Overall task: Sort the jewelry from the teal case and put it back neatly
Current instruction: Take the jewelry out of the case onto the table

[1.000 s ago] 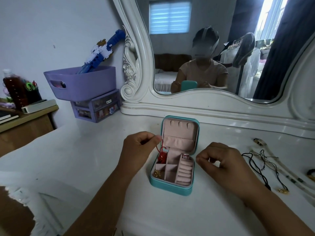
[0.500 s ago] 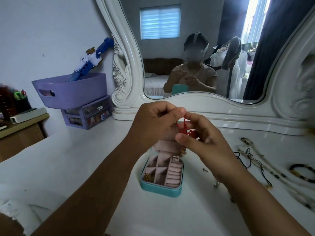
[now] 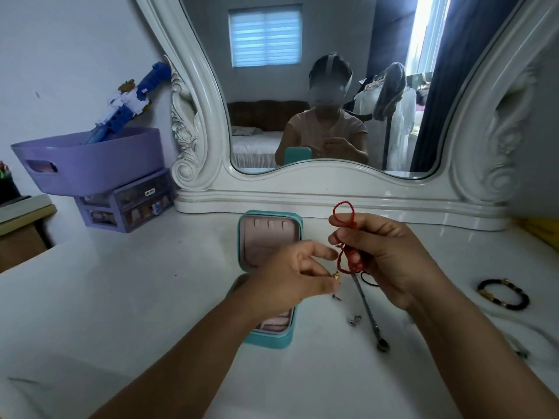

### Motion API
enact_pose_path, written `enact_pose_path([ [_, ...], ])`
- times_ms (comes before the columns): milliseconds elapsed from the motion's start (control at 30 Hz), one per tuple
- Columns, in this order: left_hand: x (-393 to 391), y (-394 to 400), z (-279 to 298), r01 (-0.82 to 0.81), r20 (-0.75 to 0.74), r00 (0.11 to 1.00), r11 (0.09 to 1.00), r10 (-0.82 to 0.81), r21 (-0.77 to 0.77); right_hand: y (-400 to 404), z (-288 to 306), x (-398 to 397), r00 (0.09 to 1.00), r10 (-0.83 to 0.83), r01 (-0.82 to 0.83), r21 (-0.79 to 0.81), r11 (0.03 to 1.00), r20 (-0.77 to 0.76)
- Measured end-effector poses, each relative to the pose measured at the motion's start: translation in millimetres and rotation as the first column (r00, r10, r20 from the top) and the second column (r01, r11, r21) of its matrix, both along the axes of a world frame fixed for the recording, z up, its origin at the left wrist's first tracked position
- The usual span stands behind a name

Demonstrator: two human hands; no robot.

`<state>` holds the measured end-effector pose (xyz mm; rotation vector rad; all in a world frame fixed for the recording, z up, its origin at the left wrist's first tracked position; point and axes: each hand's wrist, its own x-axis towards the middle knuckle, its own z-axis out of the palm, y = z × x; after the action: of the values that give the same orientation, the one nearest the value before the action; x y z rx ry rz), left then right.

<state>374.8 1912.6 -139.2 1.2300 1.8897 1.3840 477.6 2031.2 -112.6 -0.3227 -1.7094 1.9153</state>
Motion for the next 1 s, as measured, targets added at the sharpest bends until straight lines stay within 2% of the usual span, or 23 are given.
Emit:
enact_pose_path([
  [67, 5, -1, -3, -0.025, -0.120, 0.993, 0.997, 0.016, -0.072, 11, -4, -2, 1.000, -0.028, 0.029, -0.085, 0.996, 0.010],
  [133, 9, -4, -8, -0.088, -0.337, 0.940, 0.990, 0.048, -0.106, 22, -11, -5, 0.999, -0.053, 0.054, -0.188, 0.981, 0.011],
  [233, 6, -7, -18, -0.142, -0.677, 0.734, 0.988, 0.060, -0.066, 33, -24, -12, 0.997, -0.067, 0.075, -0.301, 0.951, 0.039],
  [300, 2, -7, -25, -0.134, -0.776, 0.628, 0.991, 0.062, -0.030, 34, -31, -18, 0.998, -0.044, 0.057, -0.334, 0.941, 0.047],
  [433, 0, -9, -33, -0.123, -0.814, 0.578, 0.992, 0.063, -0.011, 34, -39, -26, 0.994, 0.016, 0.007, -0.217, 0.976, 0.106],
  [533, 1, -10, -34, -0.117, -0.835, 0.551, 0.992, 0.017, -0.057, 36, -43, -27, 0.975, -0.083, 0.064, 0.097, 0.993, 0.207],
  [600, 1, -10, -34, -0.117, -0.843, 0.538, 0.992, 0.018, -0.054, 38, -45, -24, 0.944, -0.216, 0.136, 0.303, 0.943, 0.249],
  [633, 1, -10, -35, -0.119, -0.839, 0.543, 0.992, 0.030, -0.041, 39, -45, -23, 0.934, -0.264, 0.169, 0.353, 0.920, 0.242],
  [767, -2, -11, -40, -0.130, -0.820, 0.565, 0.991, 0.093, 0.023, 46, -39, -14, 0.918, -0.368, 0.305, 0.325, 0.895, 0.151],
  [900, -2, -12, -42, -0.137, -0.875, 0.482, 0.990, 0.048, -0.022, 49, -23, -5, 0.919, -0.386, 0.360, 0.234, 0.903, 0.076],
  [1000, -2, -12, -43, -0.162, -0.887, 0.460, 0.986, 0.046, -0.033, 50, -16, 9, 0.927, -0.371, 0.346, 0.261, 0.901, 0.053],
])
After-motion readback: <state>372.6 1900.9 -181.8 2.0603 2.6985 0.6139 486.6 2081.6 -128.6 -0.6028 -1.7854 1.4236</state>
